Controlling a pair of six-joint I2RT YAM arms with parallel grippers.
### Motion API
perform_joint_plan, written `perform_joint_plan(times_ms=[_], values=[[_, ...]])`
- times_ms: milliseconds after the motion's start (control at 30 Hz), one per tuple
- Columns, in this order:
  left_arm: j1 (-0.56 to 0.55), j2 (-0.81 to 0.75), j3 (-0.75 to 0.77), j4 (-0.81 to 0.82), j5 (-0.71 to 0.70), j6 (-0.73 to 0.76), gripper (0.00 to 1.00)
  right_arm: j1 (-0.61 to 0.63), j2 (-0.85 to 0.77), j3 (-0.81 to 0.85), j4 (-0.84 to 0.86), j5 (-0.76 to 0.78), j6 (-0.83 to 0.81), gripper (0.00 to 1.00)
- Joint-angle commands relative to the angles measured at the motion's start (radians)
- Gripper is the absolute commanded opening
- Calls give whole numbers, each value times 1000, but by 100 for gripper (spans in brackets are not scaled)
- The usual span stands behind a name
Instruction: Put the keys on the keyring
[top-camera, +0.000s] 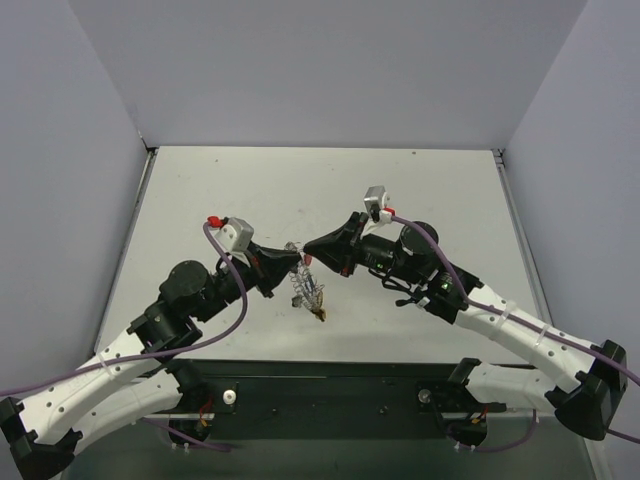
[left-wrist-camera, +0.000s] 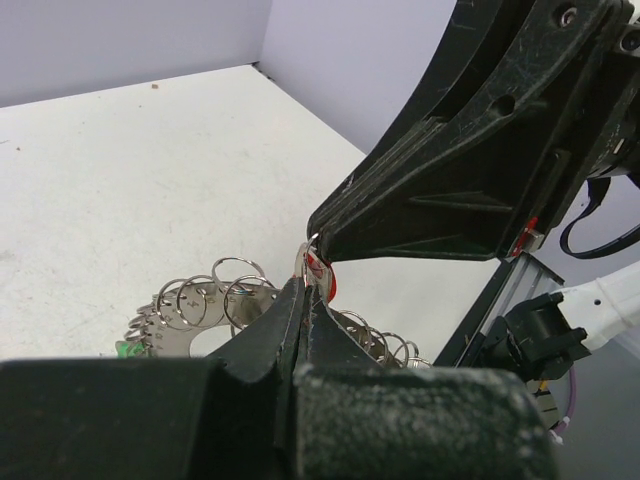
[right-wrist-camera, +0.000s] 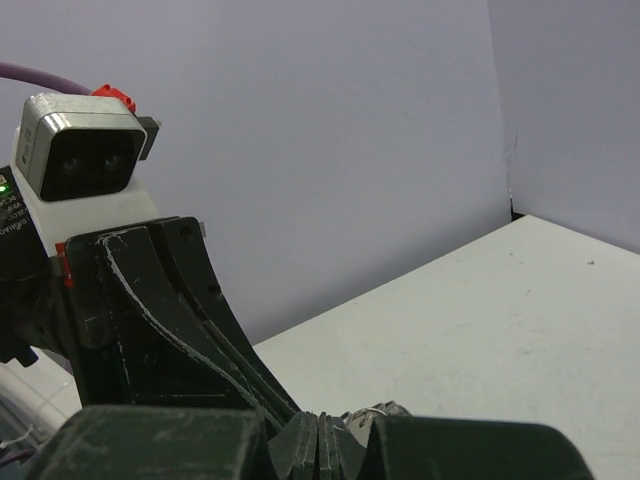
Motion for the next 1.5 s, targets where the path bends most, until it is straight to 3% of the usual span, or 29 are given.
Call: perform_joint_plan(times_ms=[0, 667, 1467], values=[[-5, -34, 23, 108, -17, -9, 0, 1, 3, 47, 44, -17, -10, 0], [-16, -37, 17, 149, 55, 14, 0, -3, 21, 54, 26, 24, 5, 0], [-60, -49, 25, 146, 209, 167, 0, -19, 12, 57, 3, 6, 23, 0]])
